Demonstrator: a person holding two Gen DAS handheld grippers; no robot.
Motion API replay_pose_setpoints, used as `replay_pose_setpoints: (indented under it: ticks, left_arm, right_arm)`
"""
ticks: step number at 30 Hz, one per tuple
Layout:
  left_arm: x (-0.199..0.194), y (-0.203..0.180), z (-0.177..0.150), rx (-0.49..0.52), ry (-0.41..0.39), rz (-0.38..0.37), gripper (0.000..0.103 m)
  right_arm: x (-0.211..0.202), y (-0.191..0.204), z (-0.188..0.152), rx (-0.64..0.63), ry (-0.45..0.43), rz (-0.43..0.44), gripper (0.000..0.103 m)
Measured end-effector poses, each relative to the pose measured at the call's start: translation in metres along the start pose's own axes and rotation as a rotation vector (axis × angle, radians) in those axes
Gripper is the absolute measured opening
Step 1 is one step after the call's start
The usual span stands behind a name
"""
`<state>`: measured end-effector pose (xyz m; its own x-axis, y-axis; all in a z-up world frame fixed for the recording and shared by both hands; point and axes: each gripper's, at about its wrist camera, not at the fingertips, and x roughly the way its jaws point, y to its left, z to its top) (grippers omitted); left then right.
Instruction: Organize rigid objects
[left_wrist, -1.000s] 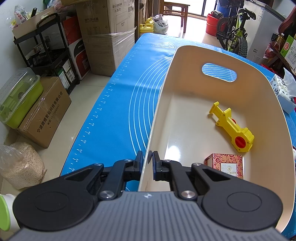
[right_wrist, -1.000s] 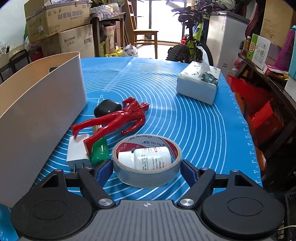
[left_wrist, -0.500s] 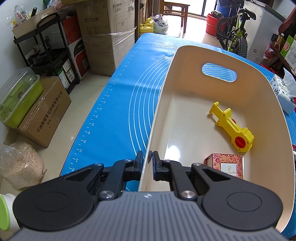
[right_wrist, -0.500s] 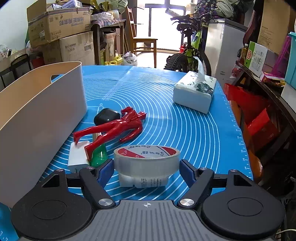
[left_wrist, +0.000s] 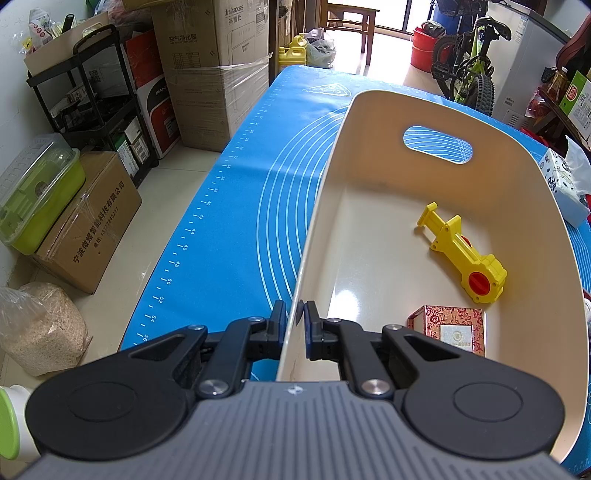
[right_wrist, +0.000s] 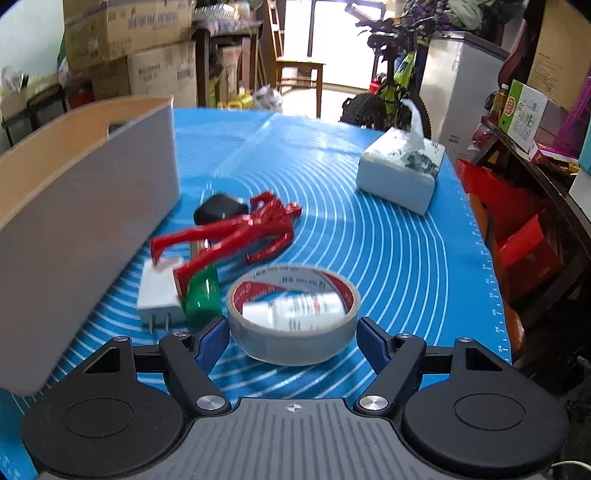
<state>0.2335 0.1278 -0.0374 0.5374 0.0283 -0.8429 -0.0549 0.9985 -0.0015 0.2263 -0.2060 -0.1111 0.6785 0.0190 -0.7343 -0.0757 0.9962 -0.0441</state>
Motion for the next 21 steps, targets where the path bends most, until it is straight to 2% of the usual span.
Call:
replay_pose_setpoints:
  ticks: [6, 21]
  left_arm:
    - [0.000, 0.000, 0.000, 0.001, 0.000, 0.000, 0.012]
    - [0.000, 0.000, 0.000, 0.004, 0.000, 0.003, 0.012]
  right_arm:
    - [0.012, -0.001, -0.008, 0.008, 0.053, -0.001, 0.075]
    - [0.026, -0.002, 0.003, -0.040, 0.049, 0.003, 0.094]
